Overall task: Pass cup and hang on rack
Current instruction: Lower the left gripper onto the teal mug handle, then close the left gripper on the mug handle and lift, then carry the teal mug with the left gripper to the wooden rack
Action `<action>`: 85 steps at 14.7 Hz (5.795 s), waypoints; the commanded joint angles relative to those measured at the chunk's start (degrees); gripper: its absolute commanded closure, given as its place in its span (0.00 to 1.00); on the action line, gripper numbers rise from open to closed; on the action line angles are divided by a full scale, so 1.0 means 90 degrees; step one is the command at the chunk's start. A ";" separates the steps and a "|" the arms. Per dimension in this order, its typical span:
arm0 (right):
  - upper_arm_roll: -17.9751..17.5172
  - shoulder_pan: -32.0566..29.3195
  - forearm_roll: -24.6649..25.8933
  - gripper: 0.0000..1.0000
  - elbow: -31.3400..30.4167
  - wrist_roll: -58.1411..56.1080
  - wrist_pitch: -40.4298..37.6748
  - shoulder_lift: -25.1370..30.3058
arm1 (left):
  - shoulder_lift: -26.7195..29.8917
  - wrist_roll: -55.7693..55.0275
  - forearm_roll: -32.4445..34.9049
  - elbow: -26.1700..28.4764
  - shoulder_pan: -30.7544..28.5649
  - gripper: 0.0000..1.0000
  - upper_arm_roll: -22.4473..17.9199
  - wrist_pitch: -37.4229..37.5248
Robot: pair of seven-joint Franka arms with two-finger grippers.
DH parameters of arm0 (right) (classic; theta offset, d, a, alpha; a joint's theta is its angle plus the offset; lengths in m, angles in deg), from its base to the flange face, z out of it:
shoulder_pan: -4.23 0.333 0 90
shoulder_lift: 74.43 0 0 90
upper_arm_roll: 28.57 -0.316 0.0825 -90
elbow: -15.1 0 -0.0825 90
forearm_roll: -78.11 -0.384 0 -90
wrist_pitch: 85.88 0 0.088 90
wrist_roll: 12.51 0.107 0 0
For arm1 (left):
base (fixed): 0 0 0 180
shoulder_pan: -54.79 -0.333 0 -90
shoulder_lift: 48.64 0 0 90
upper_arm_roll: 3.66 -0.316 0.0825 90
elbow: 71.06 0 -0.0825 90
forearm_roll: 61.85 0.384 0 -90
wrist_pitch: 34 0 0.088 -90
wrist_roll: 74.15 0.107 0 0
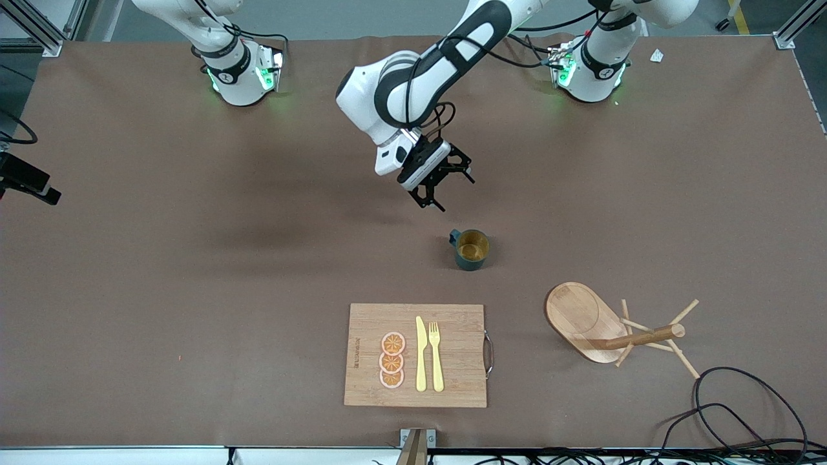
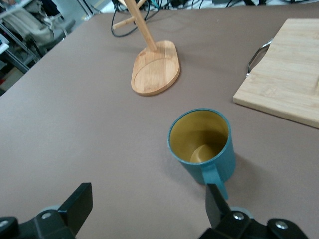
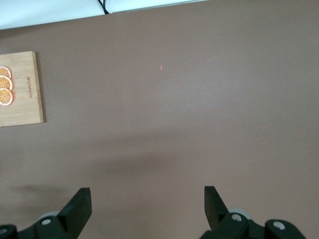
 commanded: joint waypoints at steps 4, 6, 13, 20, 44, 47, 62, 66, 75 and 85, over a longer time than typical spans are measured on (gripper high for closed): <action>0.0059 0.0037 0.0097 0.00 -0.0081 -0.0079 0.0357 0.0008 | -0.0708 -0.1337 0.0813 -0.0193 0.0281 0.00 -0.0063 -0.0466; 0.0069 0.0047 0.0097 0.00 -0.0101 -0.0089 0.0348 0.0008 | -0.0903 -0.1630 0.0852 -0.0270 0.0281 0.00 -0.0102 -0.0516; 0.0039 0.0085 0.0097 0.00 -0.0189 -0.0099 0.0475 0.0018 | -0.1586 -0.2314 0.1438 -0.0700 0.0271 0.23 -0.0239 -0.0555; 0.0039 0.0095 0.0088 0.00 -0.0189 -0.0763 0.0191 0.0018 | -0.1734 -0.2676 0.1663 -0.0710 0.0261 0.35 -0.0327 -0.0741; 0.0205 0.0359 0.0019 0.00 -0.0199 -0.0548 0.0260 0.0018 | -0.1578 -0.2462 0.1244 -0.1061 -0.0031 0.98 -0.0396 -0.1053; 0.0205 0.0310 0.0019 0.00 -0.0199 -0.0558 0.0260 0.0018 | -0.1218 -0.2383 0.0756 -0.1208 -0.0382 0.99 -0.0376 -0.1656; 0.0205 0.0310 0.0019 0.00 -0.0199 -0.0558 0.0308 0.0018 | 0.0599 -0.0453 -0.3431 -0.1296 -0.2628 0.99 -0.0366 -0.3649; 0.0205 0.0310 0.0019 0.00 -0.0199 -0.0548 0.0328 0.0018 | 0.0912 0.1051 -0.5150 -0.1286 -0.3409 0.99 -0.0376 -0.3826; 0.0205 0.0339 0.0019 0.00 -0.0199 -0.0558 0.0386 0.0018 | 0.1040 0.3288 -0.8460 -0.1267 -0.4708 0.98 -0.0405 -0.3788; 0.0205 0.0330 0.0019 0.00 -0.0199 -0.0558 0.0396 0.0018 | 0.1030 0.5652 -0.9841 -0.1218 -0.5724 0.99 -0.0415 -0.2139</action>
